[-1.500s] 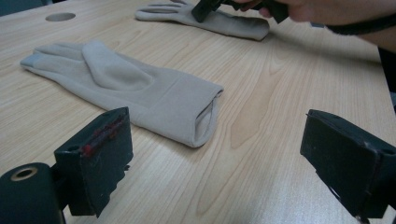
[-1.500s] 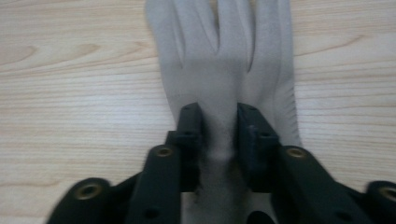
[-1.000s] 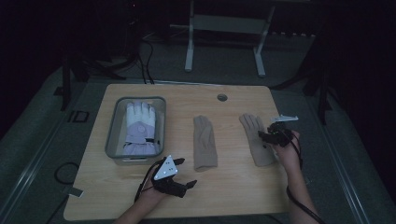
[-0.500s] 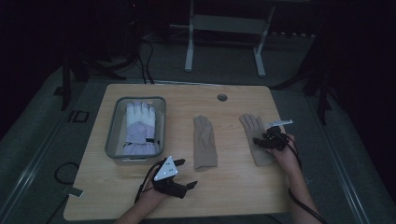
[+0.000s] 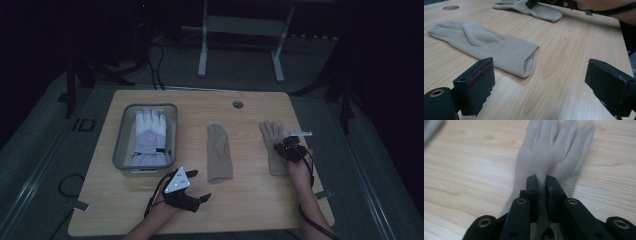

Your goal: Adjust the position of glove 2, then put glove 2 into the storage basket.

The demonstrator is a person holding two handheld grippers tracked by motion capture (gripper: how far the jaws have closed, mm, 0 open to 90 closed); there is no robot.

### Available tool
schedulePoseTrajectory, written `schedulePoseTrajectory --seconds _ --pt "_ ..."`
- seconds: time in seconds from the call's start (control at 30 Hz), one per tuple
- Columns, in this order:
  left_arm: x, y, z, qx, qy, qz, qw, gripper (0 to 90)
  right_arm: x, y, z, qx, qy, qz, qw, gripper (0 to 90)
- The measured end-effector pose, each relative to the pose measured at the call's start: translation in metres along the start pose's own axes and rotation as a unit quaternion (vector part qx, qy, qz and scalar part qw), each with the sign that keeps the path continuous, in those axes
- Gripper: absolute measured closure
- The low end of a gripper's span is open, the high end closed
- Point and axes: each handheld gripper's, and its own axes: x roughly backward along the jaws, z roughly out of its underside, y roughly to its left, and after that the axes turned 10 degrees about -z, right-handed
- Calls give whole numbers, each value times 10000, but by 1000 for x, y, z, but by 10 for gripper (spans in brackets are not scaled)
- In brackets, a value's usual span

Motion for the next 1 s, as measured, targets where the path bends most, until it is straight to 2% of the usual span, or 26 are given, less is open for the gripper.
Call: schedulePoseTrajectory --seconds 0.27,0.47,0.57,0.63,0.87,0.93,1.0 --pt "1 0 -1 -19 -6 -32 10000 93 21 15 -21 -311 -402 -131 9986 824" --pt "2 0 -1 -25 -14 -34 10000 93 33 30 -39 -435 -637 -104 9970 824" --pt "3 1 -2 -26 -40 -76 10000 93 37 49 -49 -381 -826 -142 9958 823" --pt "3 2 -2 -29 -36 -89 9999 93 37 59 -53 -314 -841 -160 9958 823" --pt "5 3 -2 -16 -76 -117 9999 93 35 90 -68 -476 -1066 -410 9923 823" --pt "5 3 -2 -18 -66 -131 9999 93 34 95 -69 -456 -1085 -444 9921 822" --pt "6 4 -2 -22 -68 -163 9998 93 30 111 -72 -375 -1152 -597 9908 821"
